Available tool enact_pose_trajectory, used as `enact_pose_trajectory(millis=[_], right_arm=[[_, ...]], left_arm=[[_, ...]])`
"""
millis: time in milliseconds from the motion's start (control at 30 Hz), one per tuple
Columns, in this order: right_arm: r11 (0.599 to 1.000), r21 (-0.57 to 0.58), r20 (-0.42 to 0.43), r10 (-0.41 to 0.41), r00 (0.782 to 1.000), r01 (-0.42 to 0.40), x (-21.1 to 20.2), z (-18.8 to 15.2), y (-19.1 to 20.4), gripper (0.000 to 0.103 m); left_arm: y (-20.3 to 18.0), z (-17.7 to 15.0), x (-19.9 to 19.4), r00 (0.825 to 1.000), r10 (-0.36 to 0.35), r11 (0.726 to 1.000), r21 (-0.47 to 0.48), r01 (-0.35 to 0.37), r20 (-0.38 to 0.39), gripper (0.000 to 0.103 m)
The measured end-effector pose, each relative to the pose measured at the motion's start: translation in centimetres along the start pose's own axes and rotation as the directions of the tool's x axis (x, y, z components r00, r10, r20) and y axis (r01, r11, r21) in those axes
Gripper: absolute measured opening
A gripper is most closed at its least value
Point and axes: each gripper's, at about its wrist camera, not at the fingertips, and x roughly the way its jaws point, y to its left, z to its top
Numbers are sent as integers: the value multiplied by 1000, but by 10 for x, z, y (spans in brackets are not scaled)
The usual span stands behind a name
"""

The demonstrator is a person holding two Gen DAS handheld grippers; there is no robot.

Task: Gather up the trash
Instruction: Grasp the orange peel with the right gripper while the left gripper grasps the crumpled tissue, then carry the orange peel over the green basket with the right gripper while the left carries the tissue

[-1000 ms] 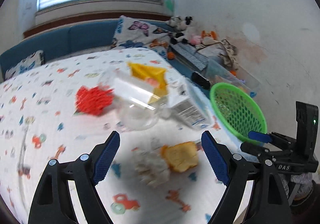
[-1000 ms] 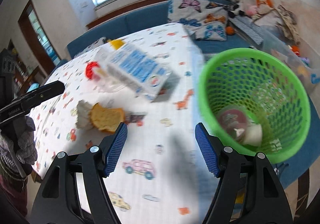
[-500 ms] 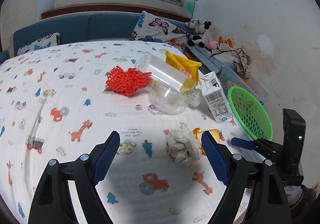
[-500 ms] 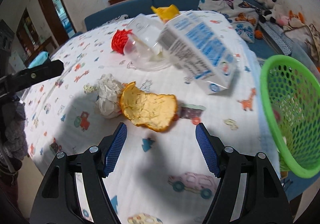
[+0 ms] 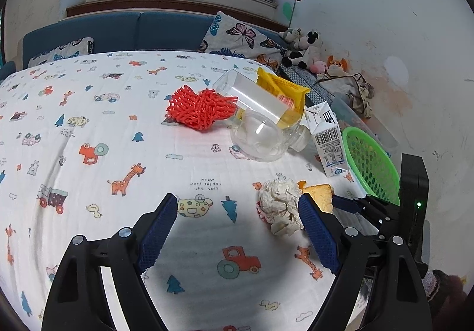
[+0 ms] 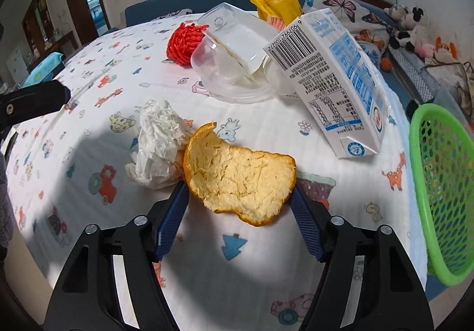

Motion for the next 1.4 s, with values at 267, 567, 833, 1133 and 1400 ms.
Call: enact_pose_trajectory(millis=[267, 567, 833, 1133, 1400], right_arm=[[1000, 12, 16, 6, 1000, -7, -8, 1, -4, 52], [999, 44, 40, 12, 999, -14, -21, -2, -15, 48], [997, 73, 58, -9, 998, 5, -39, -9, -32, 47], [992, 116, 84, -53, 995, 43, -65, -18, -57, 47], [984, 162, 104, -92, 990, 74, -83, -24, -81, 47]], left_arm=[[-7, -5, 10, 999, -21, 1000, 12, 21, -25, 81], [-25, -7, 26, 998, -42, 998, 41, 44, -57, 79], [-44, -7, 48, 994, -53, 995, 80, 61, -95, 75], [-57, -5, 77, 990, -26, 994, 104, 40, -136, 67], [-58, -8, 86, 989, -23, 994, 102, 38, -147, 47]])
